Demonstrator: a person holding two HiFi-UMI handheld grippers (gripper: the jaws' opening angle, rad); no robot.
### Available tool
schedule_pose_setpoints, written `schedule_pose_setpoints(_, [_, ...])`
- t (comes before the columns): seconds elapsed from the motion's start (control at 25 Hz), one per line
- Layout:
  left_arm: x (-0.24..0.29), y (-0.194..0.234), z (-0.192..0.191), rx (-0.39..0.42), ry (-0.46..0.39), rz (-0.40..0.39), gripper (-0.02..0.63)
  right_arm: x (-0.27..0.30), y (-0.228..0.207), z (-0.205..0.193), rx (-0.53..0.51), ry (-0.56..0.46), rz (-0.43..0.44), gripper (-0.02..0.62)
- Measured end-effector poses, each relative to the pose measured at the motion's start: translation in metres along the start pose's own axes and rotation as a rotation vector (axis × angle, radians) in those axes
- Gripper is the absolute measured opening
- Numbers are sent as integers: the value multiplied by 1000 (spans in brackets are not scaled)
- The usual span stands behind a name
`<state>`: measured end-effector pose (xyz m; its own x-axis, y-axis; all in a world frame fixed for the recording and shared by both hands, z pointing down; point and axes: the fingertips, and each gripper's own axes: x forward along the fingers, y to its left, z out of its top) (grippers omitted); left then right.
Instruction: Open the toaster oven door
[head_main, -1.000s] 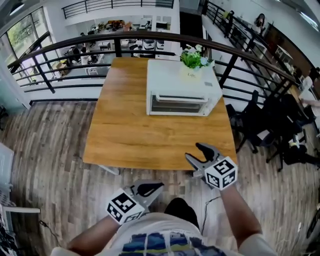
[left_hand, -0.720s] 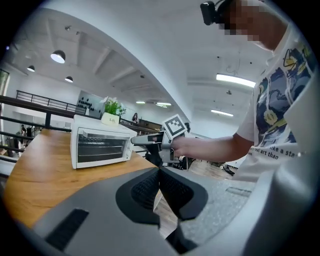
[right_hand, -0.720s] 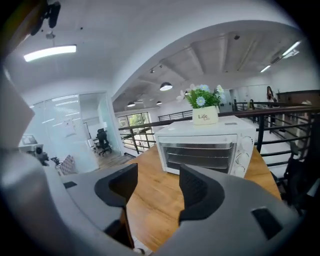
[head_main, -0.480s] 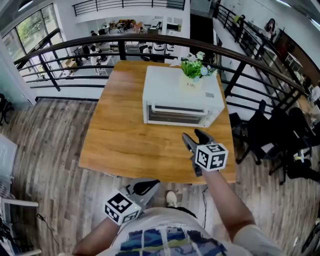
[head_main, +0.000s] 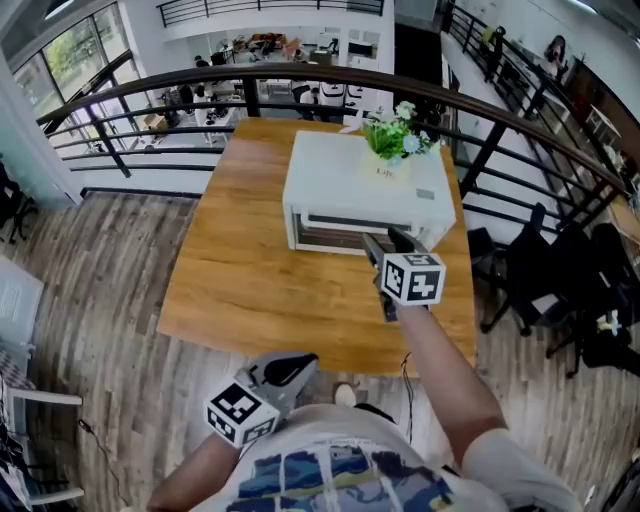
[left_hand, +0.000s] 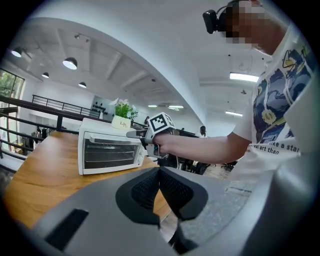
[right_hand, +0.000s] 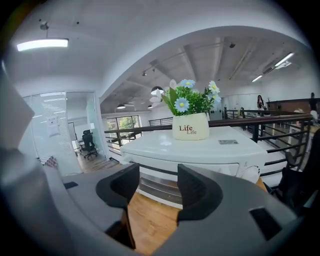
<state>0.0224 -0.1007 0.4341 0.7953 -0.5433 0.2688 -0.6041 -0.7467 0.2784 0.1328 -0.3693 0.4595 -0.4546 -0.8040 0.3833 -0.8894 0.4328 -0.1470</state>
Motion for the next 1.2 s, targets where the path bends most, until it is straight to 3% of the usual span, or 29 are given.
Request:
schedule_pose_setpoints(0.52, [-23, 33, 4, 8, -6, 59, 2, 46, -25, 0, 34, 30, -161, 216])
schedule_pose_setpoints(1.2, [-42, 46, -1, -3, 0, 49, 2, 50, -26, -3, 52, 59, -218, 215])
